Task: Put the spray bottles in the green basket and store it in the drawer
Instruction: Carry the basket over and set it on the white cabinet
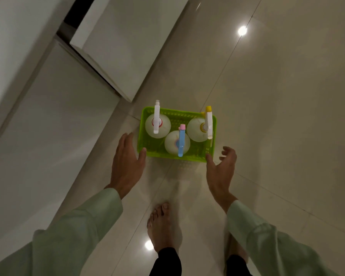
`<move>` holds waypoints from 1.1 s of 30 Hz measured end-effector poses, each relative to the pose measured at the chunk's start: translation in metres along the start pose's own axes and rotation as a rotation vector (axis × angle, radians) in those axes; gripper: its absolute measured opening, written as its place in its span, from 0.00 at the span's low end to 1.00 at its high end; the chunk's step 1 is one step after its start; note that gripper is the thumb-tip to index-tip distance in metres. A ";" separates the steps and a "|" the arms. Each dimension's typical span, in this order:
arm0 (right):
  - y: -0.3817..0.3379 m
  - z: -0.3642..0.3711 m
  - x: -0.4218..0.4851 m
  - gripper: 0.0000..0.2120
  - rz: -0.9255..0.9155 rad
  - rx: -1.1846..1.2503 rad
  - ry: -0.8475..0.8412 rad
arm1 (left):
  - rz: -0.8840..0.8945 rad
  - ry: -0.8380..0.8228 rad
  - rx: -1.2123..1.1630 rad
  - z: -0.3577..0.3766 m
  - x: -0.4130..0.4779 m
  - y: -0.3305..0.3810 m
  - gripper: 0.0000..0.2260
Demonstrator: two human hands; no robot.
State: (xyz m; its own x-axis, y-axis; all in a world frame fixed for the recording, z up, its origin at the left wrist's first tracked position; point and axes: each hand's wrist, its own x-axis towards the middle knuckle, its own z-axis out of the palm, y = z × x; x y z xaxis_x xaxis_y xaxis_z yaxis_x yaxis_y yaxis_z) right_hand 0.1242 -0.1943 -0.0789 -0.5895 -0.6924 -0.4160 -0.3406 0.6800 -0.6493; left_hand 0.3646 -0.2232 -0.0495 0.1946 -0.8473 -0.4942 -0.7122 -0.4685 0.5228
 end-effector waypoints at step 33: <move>-0.150 -0.215 -0.035 0.35 -0.221 0.160 -0.652 | -0.278 0.255 -0.768 -0.116 -0.176 0.130 0.30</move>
State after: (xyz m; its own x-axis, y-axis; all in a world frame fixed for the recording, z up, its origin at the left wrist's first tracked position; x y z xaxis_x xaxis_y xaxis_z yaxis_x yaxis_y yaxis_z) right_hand 0.0383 -0.2200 0.1700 0.0571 -0.8476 -0.5276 -0.2601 0.4976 -0.8275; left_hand 0.3160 -0.1640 0.1860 0.5060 -0.6637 -0.5508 0.0205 -0.6292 0.7770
